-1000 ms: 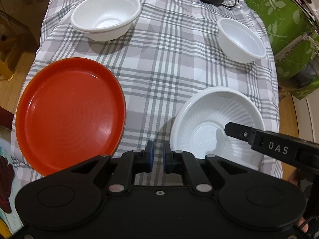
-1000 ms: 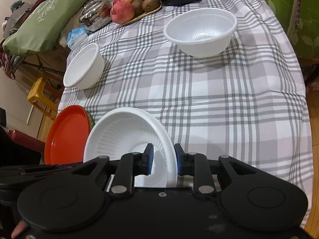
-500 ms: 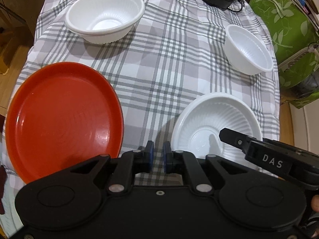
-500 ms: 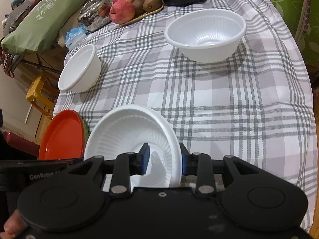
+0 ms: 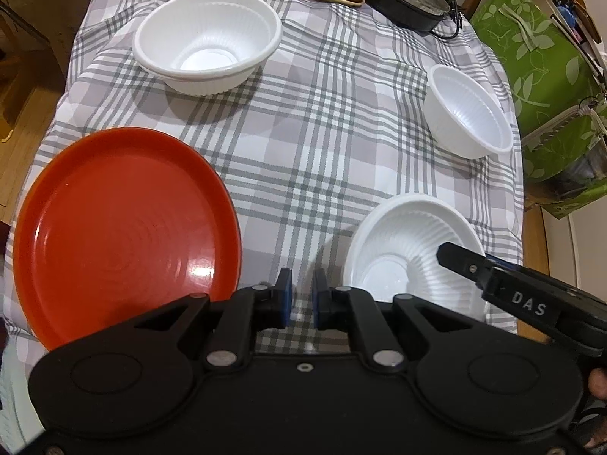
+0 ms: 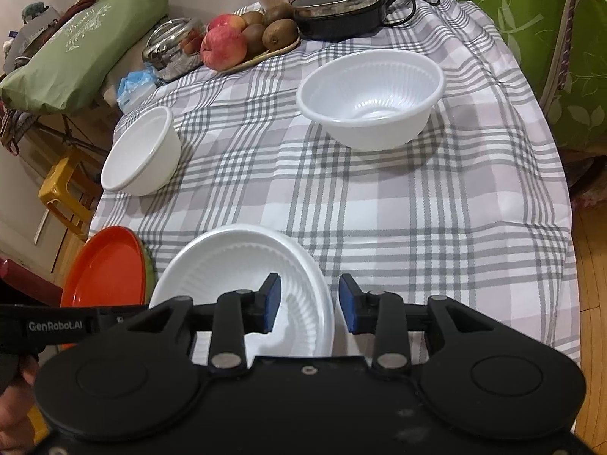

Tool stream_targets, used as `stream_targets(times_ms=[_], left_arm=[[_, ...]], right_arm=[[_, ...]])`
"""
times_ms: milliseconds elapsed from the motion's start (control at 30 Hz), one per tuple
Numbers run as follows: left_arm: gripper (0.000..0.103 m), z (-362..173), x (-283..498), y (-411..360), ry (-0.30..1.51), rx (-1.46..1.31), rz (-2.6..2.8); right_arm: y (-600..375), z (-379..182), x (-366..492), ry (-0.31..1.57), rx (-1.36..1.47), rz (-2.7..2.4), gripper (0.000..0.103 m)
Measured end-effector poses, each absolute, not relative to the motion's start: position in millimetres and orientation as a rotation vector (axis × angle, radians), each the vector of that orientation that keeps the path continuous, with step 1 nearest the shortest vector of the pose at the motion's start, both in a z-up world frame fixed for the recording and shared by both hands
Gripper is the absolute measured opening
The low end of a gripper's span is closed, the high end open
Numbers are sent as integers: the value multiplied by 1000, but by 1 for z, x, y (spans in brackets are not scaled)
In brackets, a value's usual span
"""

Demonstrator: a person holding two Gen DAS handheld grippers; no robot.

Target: Organize plates and bowls

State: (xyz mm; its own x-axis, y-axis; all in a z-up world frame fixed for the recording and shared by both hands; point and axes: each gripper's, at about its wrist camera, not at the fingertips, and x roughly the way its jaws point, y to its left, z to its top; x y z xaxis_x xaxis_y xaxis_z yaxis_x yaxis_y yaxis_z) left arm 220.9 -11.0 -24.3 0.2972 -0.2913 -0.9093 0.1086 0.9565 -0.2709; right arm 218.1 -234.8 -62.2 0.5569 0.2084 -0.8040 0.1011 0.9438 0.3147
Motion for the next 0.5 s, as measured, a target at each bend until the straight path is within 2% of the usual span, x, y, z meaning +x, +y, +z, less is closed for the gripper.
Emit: stream_targets(times_ms=[233, 433, 500], left_arm=[[13, -18, 216, -5, 1195, -142, -233], [13, -10, 209, 5, 1143, -120, -195], [13, -7, 209, 11, 1127, -111, -181]], right_arm=[[-244, -54, 210, 926, 350, 45, 38], [-249, -38, 202, 845, 325, 55, 46], [-246, -31, 201, 823, 302, 69, 53]])
